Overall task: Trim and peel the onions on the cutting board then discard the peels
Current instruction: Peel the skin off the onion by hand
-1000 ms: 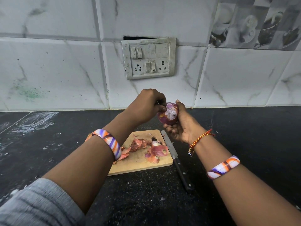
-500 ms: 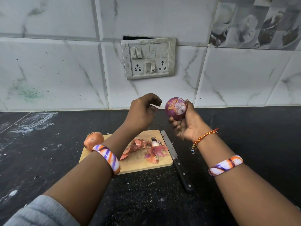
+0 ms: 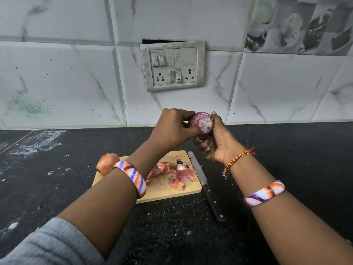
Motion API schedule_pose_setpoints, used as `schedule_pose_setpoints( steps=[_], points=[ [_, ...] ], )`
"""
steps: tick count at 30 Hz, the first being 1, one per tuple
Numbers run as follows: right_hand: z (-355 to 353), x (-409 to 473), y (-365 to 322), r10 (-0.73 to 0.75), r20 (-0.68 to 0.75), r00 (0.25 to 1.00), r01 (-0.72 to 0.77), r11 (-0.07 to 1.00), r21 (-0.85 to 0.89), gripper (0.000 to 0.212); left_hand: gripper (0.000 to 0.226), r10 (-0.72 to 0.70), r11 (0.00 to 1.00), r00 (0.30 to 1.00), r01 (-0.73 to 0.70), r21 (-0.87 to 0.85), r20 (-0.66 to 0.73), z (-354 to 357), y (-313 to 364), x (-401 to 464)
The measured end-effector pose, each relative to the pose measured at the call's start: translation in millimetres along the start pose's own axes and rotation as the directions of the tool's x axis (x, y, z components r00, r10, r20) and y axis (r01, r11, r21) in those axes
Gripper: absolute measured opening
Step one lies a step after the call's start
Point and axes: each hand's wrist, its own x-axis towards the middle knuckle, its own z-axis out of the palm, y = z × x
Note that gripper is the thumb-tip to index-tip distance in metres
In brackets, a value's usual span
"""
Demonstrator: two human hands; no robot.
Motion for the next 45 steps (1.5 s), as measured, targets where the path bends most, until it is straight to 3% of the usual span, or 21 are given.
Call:
schedule_pose_setpoints(
  steps=[4, 8, 11, 15, 21, 25, 30, 35, 38, 41, 45],
  points=[
    [0, -1, 2, -0.017, -0.022, 1.000, 0.016, 0.999, -0.046, 0.078, 0.064, 0.000, 0.999, 0.999, -0.003, 0.054, 0.038, -2, -4, 3],
    [0, -1, 4, -0.052, -0.053, 0.997, 0.048, 0.995, -0.088, 0.079, 0.046, -0.003, 0.993, 0.998, -0.005, 0.114, 0.062, 0, -6, 0],
    [-1, -1, 5, -0.087, -0.063, 0.994, 0.079, 0.989, -0.125, 0.077, 0.028, 0.007, 0.992, 1.000, -0.004, 0.127, -0.025, 1, -7, -3],
    [-6, -1, 8, -0.123, -0.050, 0.991, 0.114, 0.981, -0.159, 0.074, 0.026, -0.025, 0.998, 0.988, 0.034, 0.053, -0.151, 2, -8, -3],
    [-2, -6, 8, -0.148, -0.026, 0.989, 0.146, 0.987, -0.068, 0.049, 0.053, -0.019, 0.999, 1.000, 0.020, 0.049, -0.023, 3, 3, -4],
    [-1, -8, 8, -0.162, 0.001, 0.987, 0.161, 0.980, -0.116, 0.044, 0.042, -0.041, 0.997, 0.999, 0.041, 0.061, -0.015, 2, -1, -3],
    [-2, -7, 8, -0.180, 0.015, 0.984, 0.181, 0.977, -0.115, 0.040, 0.039, 0.033, 0.995, 0.999, -0.032, 0.100, -0.010, -3, -3, -3],
    [-1, -8, 10, -0.133, 0.026, 0.991, 0.135, 0.988, -0.080, 0.044, 0.016, 0.055, 0.990, 0.996, -0.046, 0.133, -0.063, -9, -13, -5],
    [-4, -9, 11, -0.147, 0.016, 0.989, 0.148, 0.986, -0.072, 0.037, 0.025, -0.124, 0.977, 0.987, 0.140, 0.160, -0.105, -12, -27, -8],
    [-8, -8, 14, -0.177, 0.003, 0.984, 0.176, 0.980, -0.090, 0.034, 0.029, -0.406, 0.879, 0.914, 0.397, 0.264, -0.022, -13, -41, -20],
    [-13, -7, 24, -0.173, -0.020, 0.985, 0.170, 0.980, -0.101, 0.041, 0.045, -0.586, 0.738, 0.806, 0.487, 0.468, 0.085, -2, -54, -57]
  ],
)
